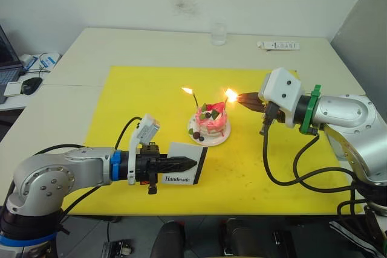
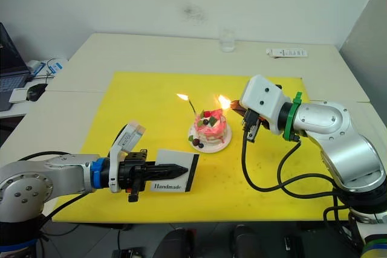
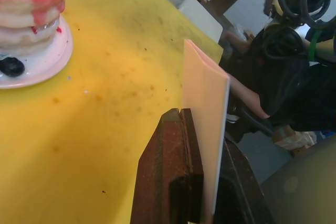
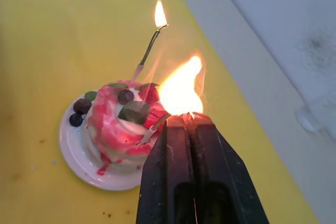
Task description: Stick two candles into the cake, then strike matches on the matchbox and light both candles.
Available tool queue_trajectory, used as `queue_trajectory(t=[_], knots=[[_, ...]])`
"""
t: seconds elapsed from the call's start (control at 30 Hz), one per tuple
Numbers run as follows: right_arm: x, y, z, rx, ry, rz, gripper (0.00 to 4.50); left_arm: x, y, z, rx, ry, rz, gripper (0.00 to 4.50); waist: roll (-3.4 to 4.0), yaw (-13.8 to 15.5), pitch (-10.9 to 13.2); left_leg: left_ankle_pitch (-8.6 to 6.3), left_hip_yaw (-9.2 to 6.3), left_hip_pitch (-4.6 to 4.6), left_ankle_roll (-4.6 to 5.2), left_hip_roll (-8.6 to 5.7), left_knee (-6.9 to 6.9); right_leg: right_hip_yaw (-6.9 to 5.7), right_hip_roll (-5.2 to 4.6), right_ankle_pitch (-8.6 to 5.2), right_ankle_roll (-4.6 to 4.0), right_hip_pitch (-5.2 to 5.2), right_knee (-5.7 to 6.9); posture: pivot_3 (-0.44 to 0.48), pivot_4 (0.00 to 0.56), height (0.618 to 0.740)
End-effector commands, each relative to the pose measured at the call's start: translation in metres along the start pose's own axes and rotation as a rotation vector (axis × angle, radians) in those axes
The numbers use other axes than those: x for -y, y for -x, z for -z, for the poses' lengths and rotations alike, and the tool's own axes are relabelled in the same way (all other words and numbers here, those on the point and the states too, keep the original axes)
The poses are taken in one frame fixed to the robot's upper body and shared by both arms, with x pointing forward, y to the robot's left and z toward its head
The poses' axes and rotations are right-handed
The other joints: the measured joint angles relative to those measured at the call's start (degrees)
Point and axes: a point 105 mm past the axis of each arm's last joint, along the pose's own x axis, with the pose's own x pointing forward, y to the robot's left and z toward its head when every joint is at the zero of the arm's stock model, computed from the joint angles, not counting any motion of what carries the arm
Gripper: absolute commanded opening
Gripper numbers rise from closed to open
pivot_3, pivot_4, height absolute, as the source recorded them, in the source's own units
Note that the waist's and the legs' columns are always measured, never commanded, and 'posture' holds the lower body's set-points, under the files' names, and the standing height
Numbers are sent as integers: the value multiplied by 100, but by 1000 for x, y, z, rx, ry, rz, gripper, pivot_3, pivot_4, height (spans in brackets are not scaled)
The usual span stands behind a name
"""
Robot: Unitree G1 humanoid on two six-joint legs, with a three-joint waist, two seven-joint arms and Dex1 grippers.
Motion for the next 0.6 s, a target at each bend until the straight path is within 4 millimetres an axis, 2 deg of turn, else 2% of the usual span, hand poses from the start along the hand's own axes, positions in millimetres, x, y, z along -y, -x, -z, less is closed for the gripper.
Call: queue_trajectory(t=[0.03,0.6], knots=[[7,-2,-12,34,52,35,29,6,-5,-4,18,-40,34,0,0,-7,0,0,2,0,0,0,-1,2,0,0,0,0,-1,0,150,740],[8,-11,-5,16,90,39,29,4,-15,-8,39,-50,45,0,0,-16,0,0,-3,-4,0,3,-1,-2,5,0,0,-5,2,0,150,740]])
